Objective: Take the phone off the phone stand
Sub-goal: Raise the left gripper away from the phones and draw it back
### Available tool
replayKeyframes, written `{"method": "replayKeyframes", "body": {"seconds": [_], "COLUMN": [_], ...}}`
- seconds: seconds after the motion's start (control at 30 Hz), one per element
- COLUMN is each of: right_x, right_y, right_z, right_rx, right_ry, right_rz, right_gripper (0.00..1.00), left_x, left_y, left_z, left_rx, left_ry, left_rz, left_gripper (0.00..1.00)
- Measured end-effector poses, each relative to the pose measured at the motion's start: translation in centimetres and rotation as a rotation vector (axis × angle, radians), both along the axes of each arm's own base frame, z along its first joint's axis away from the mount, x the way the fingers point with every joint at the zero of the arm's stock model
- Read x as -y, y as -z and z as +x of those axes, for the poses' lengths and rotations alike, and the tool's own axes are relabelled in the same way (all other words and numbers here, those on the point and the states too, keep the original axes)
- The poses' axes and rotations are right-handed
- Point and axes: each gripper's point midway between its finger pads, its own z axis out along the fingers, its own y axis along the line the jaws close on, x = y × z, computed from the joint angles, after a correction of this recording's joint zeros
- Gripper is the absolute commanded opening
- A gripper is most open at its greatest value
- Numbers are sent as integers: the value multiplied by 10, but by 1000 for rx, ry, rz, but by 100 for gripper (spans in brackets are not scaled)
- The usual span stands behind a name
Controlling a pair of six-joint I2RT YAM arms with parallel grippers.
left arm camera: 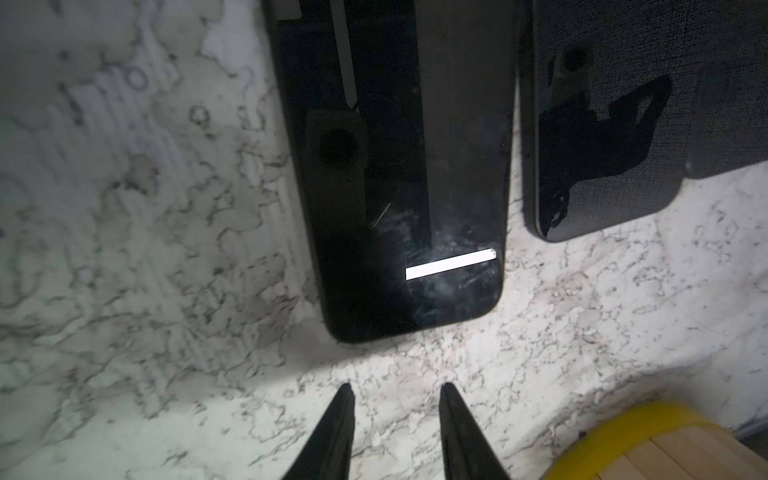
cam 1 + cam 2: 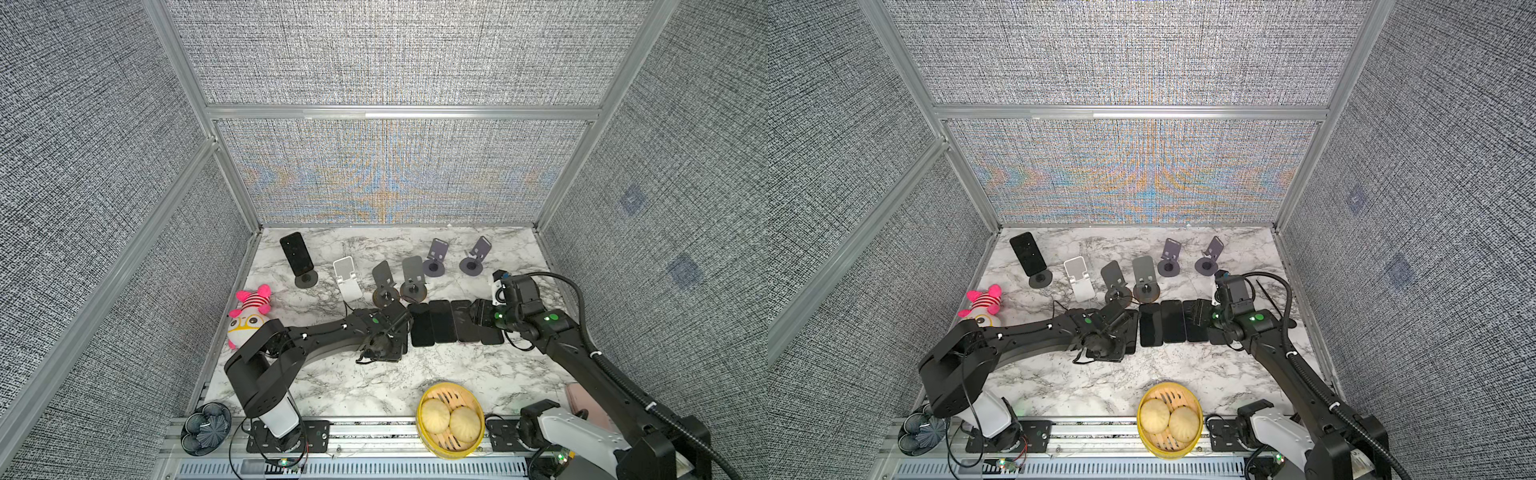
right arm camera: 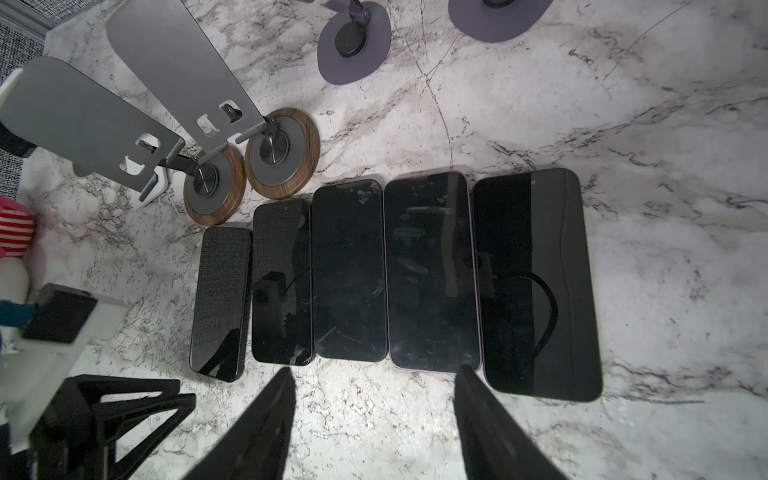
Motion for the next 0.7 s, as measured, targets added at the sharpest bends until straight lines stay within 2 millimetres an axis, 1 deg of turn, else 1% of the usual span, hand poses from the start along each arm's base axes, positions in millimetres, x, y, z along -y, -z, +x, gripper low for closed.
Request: {"method": "replayKeyframes", "body": {"seconds": [0.13,0.27,0.47,0.53,0.63,0.7], "right_x": [1,2,3,4,4,3], "right_y": [0,0,-1,-1,0,1], "right_z": [-2,-2,-2,-2,-2,-2], "right_rx": [-3,-4,0,1,-1,-5], "right_ry": [3,5,10,12,11,8], "right_rz": [-5,-9,-14,-16,-16,-16], "right_gripper": [62,62,62,62,62,62], "left_x": [9,19,26,27,29,31], "left_y": [9,9,8,3,-13,-29], "left_z": [3,10,15,18,21,25], "left_rx": [-13,-14,-9,4,36,69], "left_ry": [4,10,10,7,2,-1], "left_rz": [13,22,19,10,-23,-52], "left_gripper": [37,37,36,36,37,45]}}
